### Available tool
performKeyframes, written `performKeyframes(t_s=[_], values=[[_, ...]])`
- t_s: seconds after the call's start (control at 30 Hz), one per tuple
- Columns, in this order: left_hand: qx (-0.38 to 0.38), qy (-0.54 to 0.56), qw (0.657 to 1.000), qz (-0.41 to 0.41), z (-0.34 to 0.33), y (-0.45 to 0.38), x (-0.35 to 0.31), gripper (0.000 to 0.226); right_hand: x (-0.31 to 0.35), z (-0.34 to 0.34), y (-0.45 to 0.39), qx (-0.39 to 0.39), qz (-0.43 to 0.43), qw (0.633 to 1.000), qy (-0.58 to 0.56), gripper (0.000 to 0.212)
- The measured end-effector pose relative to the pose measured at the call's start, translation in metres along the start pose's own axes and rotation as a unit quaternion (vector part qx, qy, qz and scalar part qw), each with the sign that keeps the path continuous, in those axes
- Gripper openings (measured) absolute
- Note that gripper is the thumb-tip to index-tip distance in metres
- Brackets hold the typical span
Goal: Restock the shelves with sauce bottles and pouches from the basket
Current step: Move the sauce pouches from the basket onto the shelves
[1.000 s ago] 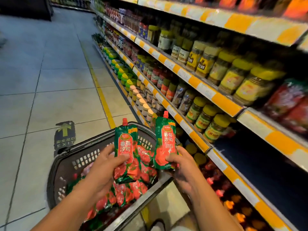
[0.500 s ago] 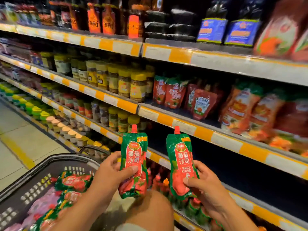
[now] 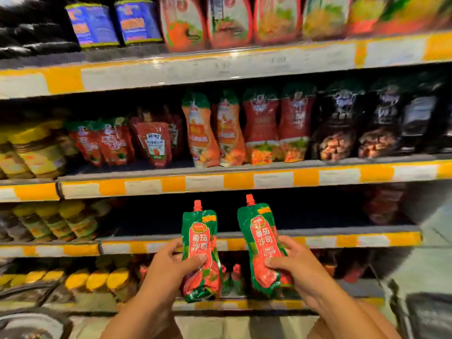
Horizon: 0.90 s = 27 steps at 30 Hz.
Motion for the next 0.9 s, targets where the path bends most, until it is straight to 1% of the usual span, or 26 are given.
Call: performKeyframes(t_s=[0.13,0.27,0.37,0.5,0.53,0.57,0.6,0.63,0.67,0.7,0.73,0.83,0.87,0.9], values=[[0.041,0.0,0.999,0.023,-0.041,-0.029,0.01,0.066,-0.002,0.041,0.005,-0.068,0.004,0.998,-0.009,0.053],[0.063,-0.026,0.997,0.027,-0.081,-0.055,0.011,0.053,0.004,0.079,0.011,-0.141,0.013,0.99,-0.018,0.042],[0.077,-0.035,0.996,0.028,-0.11,-0.076,0.008,0.045,0.015,0.106,0.016,-0.199,0.031,0.979,0.0,0.036],[0.086,-0.067,0.994,0.026,-0.146,-0.109,0.004,0.042,0.034,0.126,0.009,-0.239,0.037,0.97,-0.007,0.031],[0.085,-0.076,0.993,0.024,-0.154,-0.116,0.002,0.047,0.04,0.131,0.005,-0.25,0.034,0.968,-0.01,0.027],[0.08,-0.084,0.993,0.022,-0.162,-0.123,-0.001,0.059,0.046,0.134,0.0,-0.256,0.031,0.966,-0.013,0.023],[0.076,-0.089,0.993,0.021,-0.17,-0.129,-0.004,0.077,0.051,0.137,-0.006,-0.259,0.028,0.965,-0.018,0.02],[0.072,-0.091,0.993,0.02,-0.179,-0.133,-0.008,0.095,0.056,0.139,-0.011,-0.263,0.025,0.964,-0.026,0.02],[0.067,-0.09,0.993,0.019,-0.186,-0.138,-0.011,0.106,0.06,0.143,-0.016,-0.27,0.022,0.962,-0.033,0.025],[0.06,-0.094,0.994,0.018,-0.192,-0.143,-0.013,0.109,0.063,0.147,-0.02,-0.28,0.02,0.959,-0.04,0.031],[0.054,-0.1,0.993,0.019,-0.197,-0.148,-0.014,0.101,0.066,0.152,-0.024,-0.287,0.016,0.957,-0.045,0.036],[0.044,-0.1,0.993,0.037,-0.209,-0.166,-0.014,0.062,0.064,0.165,-0.038,-0.291,0.012,0.955,-0.063,0.034],[0.043,-0.098,0.993,0.042,-0.213,-0.171,-0.012,0.052,0.06,0.172,-0.042,-0.295,0.011,0.953,-0.063,0.041],[0.039,-0.1,0.993,0.048,-0.216,-0.178,-0.009,0.042,0.056,0.179,-0.044,-0.302,0.013,0.951,-0.058,0.052]])
Point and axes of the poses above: each hand's wrist, its own y-axis away from the middle knuckle, its own z-axis out of the back of the hand, x = y × z, the point moved 10 cm from there along -y, towards the middle knuckle, and after that the axes turned 6 degrees about x, right-handed, at the moved point
